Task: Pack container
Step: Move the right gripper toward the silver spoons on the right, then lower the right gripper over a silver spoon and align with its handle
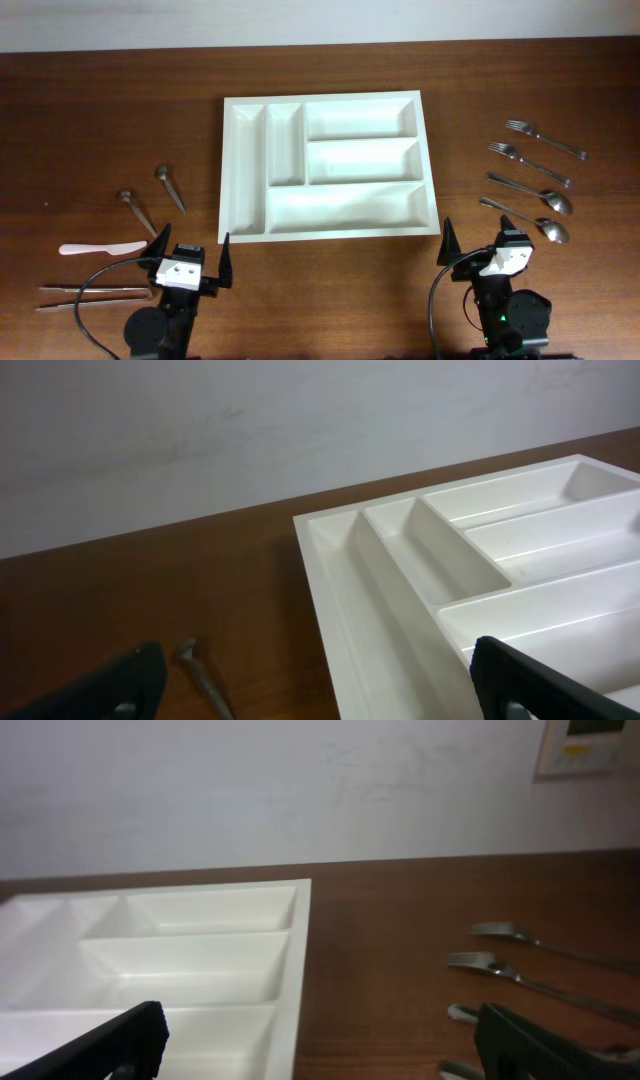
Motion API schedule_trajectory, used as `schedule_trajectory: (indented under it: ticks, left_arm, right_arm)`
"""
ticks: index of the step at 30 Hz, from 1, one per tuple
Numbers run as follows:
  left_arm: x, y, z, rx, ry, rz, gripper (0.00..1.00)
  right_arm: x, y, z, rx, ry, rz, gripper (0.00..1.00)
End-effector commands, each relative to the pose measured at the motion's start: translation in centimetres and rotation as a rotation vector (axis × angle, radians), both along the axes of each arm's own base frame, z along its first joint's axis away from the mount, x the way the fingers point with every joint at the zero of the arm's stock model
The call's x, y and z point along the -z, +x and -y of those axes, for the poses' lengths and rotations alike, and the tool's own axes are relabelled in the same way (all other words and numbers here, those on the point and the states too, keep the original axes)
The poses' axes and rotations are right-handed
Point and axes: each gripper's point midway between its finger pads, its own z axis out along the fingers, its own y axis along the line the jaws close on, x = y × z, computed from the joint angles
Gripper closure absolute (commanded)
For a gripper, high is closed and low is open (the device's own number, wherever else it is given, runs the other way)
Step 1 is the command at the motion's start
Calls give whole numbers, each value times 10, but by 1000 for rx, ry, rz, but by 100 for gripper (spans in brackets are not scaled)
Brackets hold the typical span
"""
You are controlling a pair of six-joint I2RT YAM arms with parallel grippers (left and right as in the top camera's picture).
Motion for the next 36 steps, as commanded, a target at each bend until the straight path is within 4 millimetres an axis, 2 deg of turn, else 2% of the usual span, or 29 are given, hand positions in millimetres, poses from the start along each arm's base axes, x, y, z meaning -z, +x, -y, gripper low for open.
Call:
schedule_trajectory:
  ticks: [1, 3, 4, 6, 8, 11, 14, 18, 23, 27, 31, 32, 34, 36]
  left_arm:
    - [3, 0, -3, -12, 10, 2, 1]
    - [3, 0, -3, -12, 10, 2, 1]
    - [3, 0, -3, -12, 10, 2, 1]
    - [3, 0, -3, -12, 10, 2, 1]
    - [3, 0, -3, -12, 10, 2, 1]
    - [3, 0, -3, -12, 10, 2, 1]
    - [3, 0, -3, -12, 10, 2, 1]
    - [3, 0, -3, -12, 10, 2, 1]
    - [3, 0, -3, -12, 10, 2, 1]
    - [3, 0, -3, -12, 10, 2, 1]
    - [3, 0, -3, -12, 10, 2, 1]
    - [3, 0, -3, -12, 10, 2, 1]
    - [3, 0, -3, -12, 10, 2, 1]
    - [3, 0, -3, -12, 10, 2, 1]
  right_arm:
    - [-9, -2, -13, -62, 101, 17, 1]
    - [-27, -6, -21, -113, 104, 50, 1]
    - [-43, -9, -22, -125, 106, 75, 1]
    - [-71, -16, -20, -112, 106, 101, 1]
    - [-90, -24, -9, -53, 105, 79, 1]
    - [-100, -34, 9, 55, 92, -53, 1]
    - [-105, -38, 12, 81, 77, -219, 1]
    - [-111, -36, 1, 33, 74, -477, 1]
    - [-143, -26, -30, -141, 104, -694, 1]
    - [-144, -12, -35, -156, 121, -815, 1]
    - [-130, 15, -34, -142, 109, -872, 1]
    - [-126, 23, -28, -99, 116, -880, 1]
    - [-114, 36, -6, 115, 216, -912, 1]
    - [-101, 34, 24, 390, 344, -935, 1]
